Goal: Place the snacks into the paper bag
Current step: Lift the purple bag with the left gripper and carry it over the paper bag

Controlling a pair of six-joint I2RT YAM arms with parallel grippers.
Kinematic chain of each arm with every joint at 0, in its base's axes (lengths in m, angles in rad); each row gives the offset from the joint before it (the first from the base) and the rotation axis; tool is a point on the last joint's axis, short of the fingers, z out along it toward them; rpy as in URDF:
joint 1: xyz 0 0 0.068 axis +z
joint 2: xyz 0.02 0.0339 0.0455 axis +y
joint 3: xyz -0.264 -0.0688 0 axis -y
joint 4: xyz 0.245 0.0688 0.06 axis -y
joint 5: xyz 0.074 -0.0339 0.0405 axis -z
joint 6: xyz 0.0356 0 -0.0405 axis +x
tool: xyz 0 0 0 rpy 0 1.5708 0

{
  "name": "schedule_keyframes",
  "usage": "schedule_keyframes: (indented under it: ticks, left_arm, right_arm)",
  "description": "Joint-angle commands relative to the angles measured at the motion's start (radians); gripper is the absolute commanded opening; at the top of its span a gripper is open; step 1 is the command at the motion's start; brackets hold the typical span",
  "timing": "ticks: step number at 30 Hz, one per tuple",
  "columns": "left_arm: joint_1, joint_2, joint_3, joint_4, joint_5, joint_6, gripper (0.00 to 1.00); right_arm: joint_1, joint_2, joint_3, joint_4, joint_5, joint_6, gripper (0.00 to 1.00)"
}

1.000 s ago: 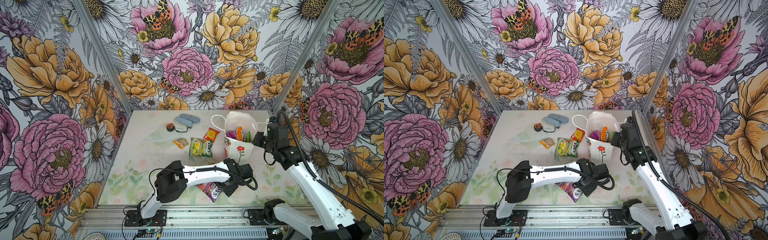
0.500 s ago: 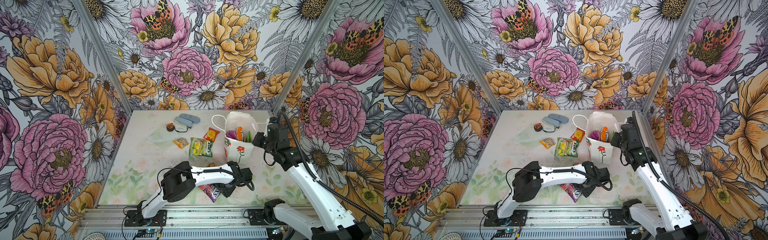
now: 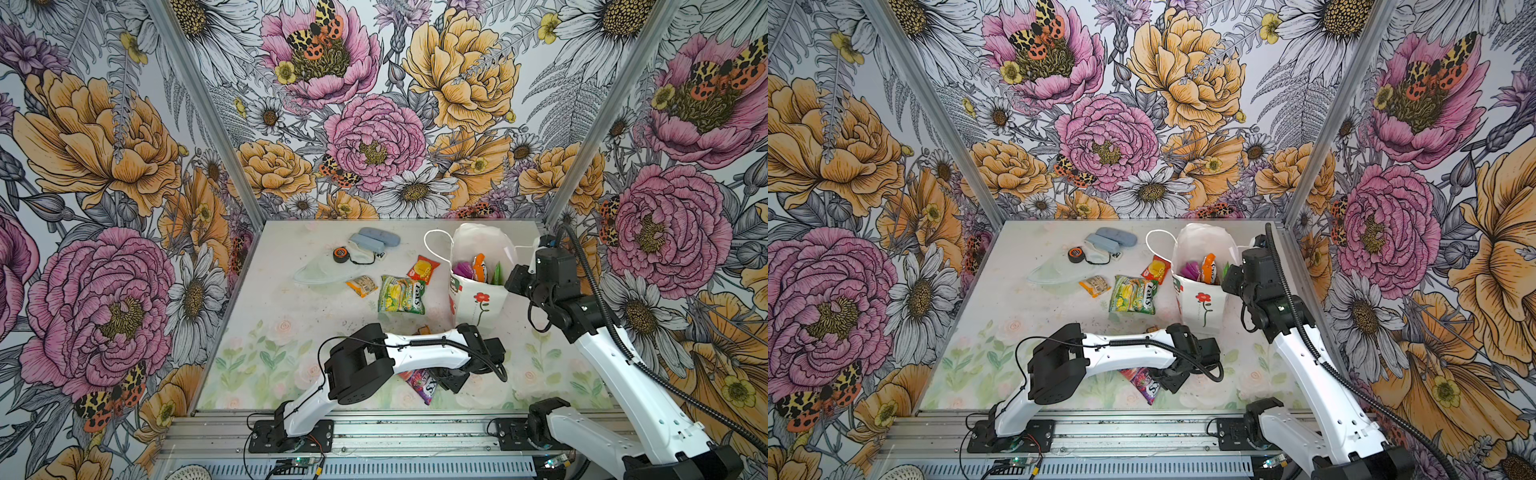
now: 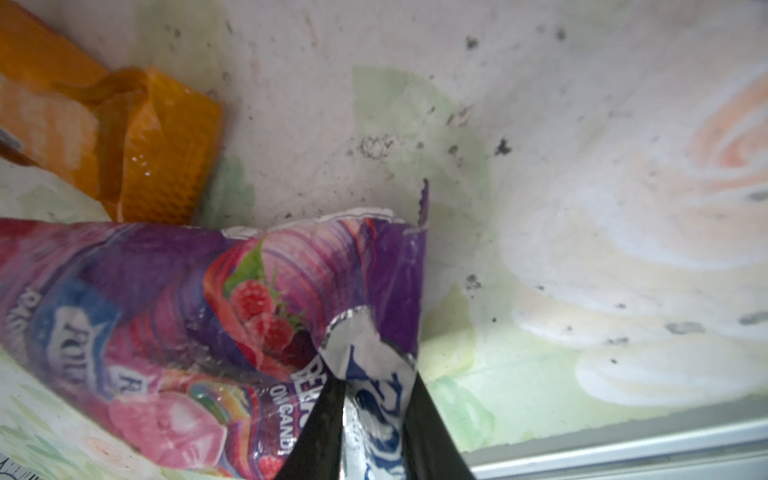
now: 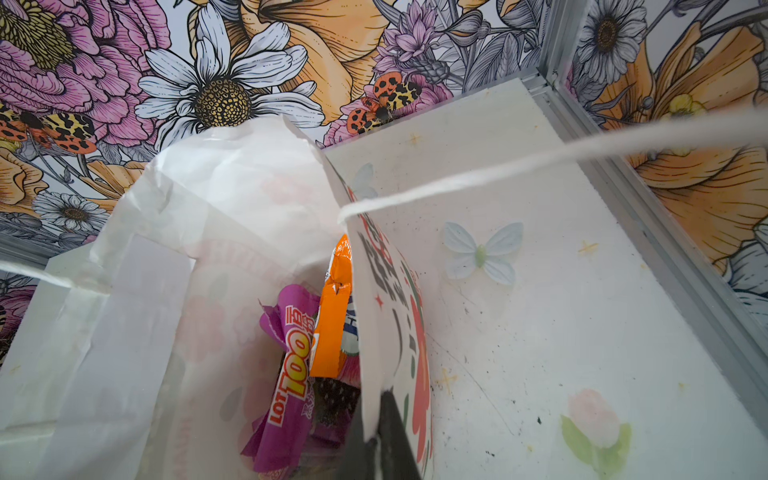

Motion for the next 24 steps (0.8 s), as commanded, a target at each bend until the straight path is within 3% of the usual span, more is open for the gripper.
schedule_keyframes:
  ticks: [1,5,16,24]
  left_arm:
    - [-0.010,-0.034,0.006,0.000,-0.037,0.001,0.17]
    - [-0.004,-0.093,0.000,0.002,-0.092,0.005,0.00]
    - [0.071,-0.292,-0.054,0.080,-0.050,0.050,0.00]
    - [0.134,-0.491,-0.155,0.227,0.002,-0.002,0.00]
  right_arm:
    - [-0.007,-0.031,-0.004,0.042,0.028,0.001,0.00]
    - [-0.007,-0.031,-0.003,0.042,0.029,-0.001,0.00]
    - [-0.008,-0.037,-0.006,0.042,0.030,-0.005,0.00]
    - [-0.011,-0.039,-0.002,0.042,0.030,-0.008,0.00]
